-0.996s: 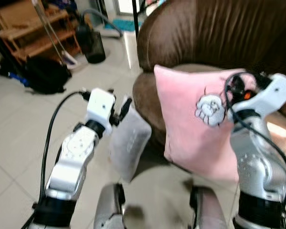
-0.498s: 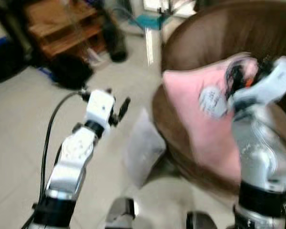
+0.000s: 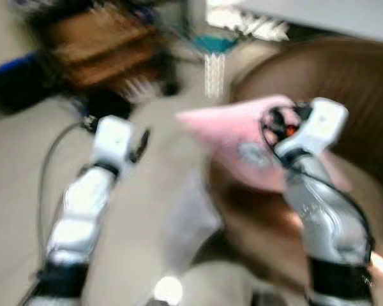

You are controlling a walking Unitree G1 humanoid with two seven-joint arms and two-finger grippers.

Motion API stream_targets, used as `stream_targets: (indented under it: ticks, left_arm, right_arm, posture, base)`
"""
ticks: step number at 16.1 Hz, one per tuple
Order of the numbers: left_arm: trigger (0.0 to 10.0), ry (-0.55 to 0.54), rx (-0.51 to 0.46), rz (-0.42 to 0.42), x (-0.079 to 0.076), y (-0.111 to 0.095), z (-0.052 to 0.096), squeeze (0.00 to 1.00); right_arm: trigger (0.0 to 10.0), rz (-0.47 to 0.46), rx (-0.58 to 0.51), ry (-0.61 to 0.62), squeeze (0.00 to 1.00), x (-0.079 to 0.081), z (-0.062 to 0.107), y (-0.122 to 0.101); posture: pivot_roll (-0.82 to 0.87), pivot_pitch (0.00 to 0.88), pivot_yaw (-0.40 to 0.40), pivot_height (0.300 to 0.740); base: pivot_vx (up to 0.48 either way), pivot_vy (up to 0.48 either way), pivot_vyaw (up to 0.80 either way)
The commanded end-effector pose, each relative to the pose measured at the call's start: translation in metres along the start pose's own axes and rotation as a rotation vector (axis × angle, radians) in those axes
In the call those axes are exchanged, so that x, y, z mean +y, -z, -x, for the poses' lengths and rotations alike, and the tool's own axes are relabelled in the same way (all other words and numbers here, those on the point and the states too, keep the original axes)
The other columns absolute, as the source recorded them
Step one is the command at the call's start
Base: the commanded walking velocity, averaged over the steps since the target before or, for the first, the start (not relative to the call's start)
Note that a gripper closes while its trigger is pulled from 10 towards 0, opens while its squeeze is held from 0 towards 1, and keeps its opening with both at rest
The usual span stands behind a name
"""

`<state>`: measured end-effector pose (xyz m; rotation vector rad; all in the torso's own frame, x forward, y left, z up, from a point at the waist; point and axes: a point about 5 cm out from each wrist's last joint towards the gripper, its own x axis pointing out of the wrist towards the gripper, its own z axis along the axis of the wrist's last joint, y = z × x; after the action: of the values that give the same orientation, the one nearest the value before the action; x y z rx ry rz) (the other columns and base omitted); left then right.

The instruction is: Move the pillow to the sofa from floor

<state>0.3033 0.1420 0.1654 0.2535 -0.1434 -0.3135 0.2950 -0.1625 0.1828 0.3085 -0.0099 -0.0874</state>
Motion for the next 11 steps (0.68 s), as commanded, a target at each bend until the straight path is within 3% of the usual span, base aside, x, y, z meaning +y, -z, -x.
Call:
stream_targets:
  ticks: [1, 6, 10, 11]
  left_arm:
    - [10.0, 0.013, -0.004, -0.02, 0.0, -0.001, 0.002, 0.0]
    - [10.0, 0.023, -0.004, -0.026, -0.001, -0.002, 0.0, 0.0]
    - [10.0, 0.023, -0.003, -0.025, -0.001, -0.002, 0.001, 0.0]
    - [10.0, 0.023, 0.0, -0.008, 0.0, -0.001, 0.001, 0.0]
  right_arm:
    - [10.0, -0.011, -0.044, 0.015, 0.0, -0.001, 0.0, -0.008]
    - [10.0, -0.018, -0.036, 0.066, 0.0, -0.012, 0.002, 0.0]
    - [10.0, -0.012, -0.03, 0.062, 0.0, -0.011, 0.002, 0.001]
    - [10.0, -0.013, -0.024, 0.055, 0.0, -0.01, 0.002, 0.003]
  posture:
    - [-0.04, 0.0, 0.09, 0.74]
    - [-0.04, 0.001, 0.096, 0.74]
    - [-0.04, 0.0, 0.093, 0.74]
    - [-0.04, 0.001, 0.091, 0.74]
  base:
    - [0.0, -0.48, 0.0]
    - [0.0, -0.48, 0.0]
    - [0.0, -0.48, 0.0]
    - [0.0, 0.0, 0.0]
